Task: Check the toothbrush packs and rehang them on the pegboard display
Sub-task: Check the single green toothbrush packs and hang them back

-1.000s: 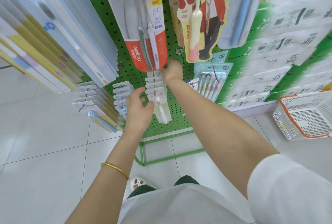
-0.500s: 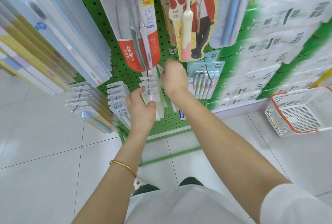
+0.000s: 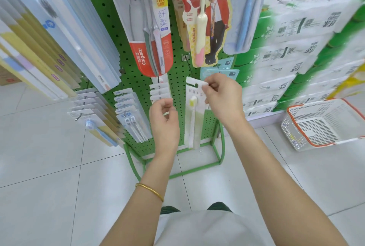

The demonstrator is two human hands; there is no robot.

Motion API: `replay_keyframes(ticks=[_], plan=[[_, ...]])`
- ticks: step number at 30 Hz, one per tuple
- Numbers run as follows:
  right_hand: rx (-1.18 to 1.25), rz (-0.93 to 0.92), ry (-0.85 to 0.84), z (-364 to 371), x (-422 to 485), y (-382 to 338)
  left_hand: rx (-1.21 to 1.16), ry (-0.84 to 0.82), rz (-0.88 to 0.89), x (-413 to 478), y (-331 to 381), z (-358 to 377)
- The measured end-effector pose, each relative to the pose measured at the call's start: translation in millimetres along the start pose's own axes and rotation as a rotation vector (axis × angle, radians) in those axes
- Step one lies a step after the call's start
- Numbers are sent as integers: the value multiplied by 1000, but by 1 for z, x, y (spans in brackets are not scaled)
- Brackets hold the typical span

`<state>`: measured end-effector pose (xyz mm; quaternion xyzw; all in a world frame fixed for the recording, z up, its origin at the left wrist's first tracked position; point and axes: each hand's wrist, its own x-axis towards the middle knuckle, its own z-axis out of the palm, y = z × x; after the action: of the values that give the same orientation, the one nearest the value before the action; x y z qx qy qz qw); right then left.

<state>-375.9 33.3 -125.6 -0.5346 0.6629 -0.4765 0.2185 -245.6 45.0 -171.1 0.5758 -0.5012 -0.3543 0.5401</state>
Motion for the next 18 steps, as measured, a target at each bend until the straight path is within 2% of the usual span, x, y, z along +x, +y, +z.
replay_keyframes(ticks=[5,7,11,14,18], plan=[[286,102,-110,-24,-11,9,-133,-343,-15,-7,17,12],[355,125,-106,-28,-15,10,-124,-428,-7,-9,17,17],[432,157,-65,-28,-23,17,-114,-398,-51,-12,15,20],[370,179,-123,-20,-33,23,-159,-354,-67,-11,17,18],[378,137,-123,-10,-37,25,-135,-417,-29,-9,18,12]])
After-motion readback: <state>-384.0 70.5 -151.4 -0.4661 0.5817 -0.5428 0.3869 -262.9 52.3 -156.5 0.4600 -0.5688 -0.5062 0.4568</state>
